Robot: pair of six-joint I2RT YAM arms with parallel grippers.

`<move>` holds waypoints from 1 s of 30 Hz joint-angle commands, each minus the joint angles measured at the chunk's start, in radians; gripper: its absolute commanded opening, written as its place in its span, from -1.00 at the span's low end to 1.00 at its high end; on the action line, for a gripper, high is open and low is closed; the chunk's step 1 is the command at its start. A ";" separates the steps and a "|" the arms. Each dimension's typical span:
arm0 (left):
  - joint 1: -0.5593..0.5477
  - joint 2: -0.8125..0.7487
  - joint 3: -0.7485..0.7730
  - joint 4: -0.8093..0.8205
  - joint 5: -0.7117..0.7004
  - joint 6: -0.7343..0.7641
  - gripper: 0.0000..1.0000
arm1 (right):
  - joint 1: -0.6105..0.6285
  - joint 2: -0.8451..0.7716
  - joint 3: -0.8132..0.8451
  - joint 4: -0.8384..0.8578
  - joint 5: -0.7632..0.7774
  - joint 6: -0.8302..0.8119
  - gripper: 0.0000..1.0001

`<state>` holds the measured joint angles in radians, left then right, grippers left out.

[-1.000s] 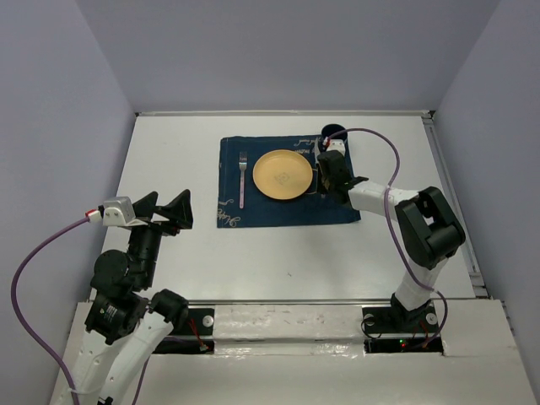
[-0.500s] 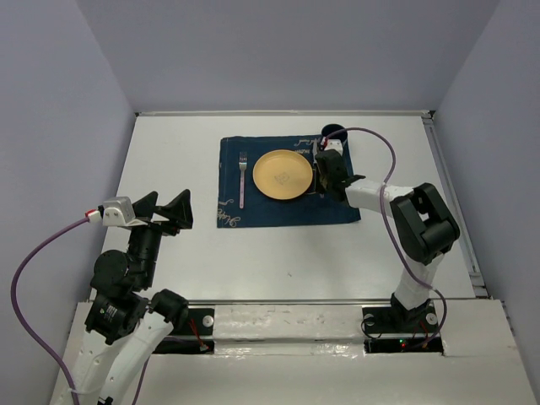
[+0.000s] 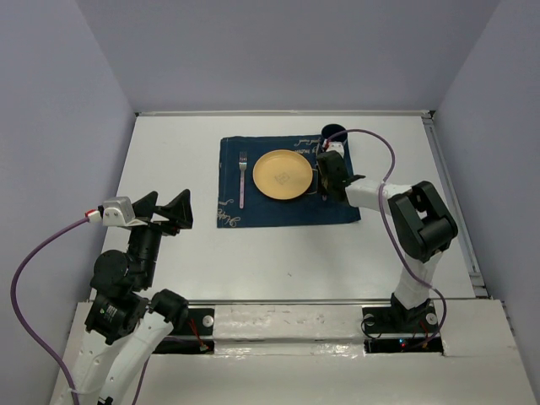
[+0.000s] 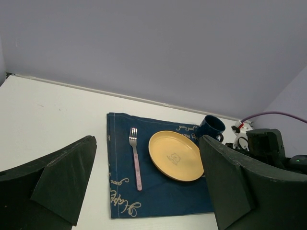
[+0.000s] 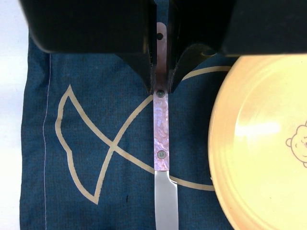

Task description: Set the dinner table for one person

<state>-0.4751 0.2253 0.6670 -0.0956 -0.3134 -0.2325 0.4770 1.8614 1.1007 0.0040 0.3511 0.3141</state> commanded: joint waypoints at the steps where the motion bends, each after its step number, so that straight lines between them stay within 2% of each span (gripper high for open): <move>1: 0.009 0.000 -0.004 0.051 0.008 0.016 0.98 | -0.006 0.024 0.044 0.016 0.009 0.002 -1.00; 5: 0.009 0.000 -0.004 0.053 0.011 0.015 0.98 | -0.006 0.030 0.044 0.007 0.008 0.006 -1.00; 7: 0.009 0.005 -0.004 0.054 0.013 0.015 0.98 | -0.006 0.030 0.051 0.001 0.008 0.006 -0.91; 11: 0.010 0.006 -0.004 0.054 0.013 0.016 0.98 | -0.006 0.018 0.062 -0.001 0.009 0.010 -0.52; 16: 0.010 0.012 -0.004 0.054 0.014 0.013 0.98 | -0.006 -0.045 0.067 -0.062 -0.026 0.016 -0.25; 17: 0.009 0.013 -0.004 0.054 0.014 0.013 0.98 | -0.006 -0.088 0.062 -0.068 -0.047 0.019 -0.17; 21: 0.015 0.014 -0.004 0.054 0.016 0.015 0.98 | -0.006 -0.195 0.034 -0.085 -0.080 0.031 -0.13; 27: 0.024 0.008 -0.009 0.059 0.026 0.027 0.98 | -0.006 -0.496 -0.083 -0.047 -0.210 0.049 -0.08; 30: 0.029 0.006 -0.010 0.062 0.039 0.041 0.98 | 0.017 -0.703 -0.177 0.017 -0.257 0.020 0.26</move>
<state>-0.4568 0.2264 0.6666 -0.0940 -0.2939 -0.2256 0.4774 1.3369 1.0042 -0.0692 0.1837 0.3515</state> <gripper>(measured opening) 0.989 0.566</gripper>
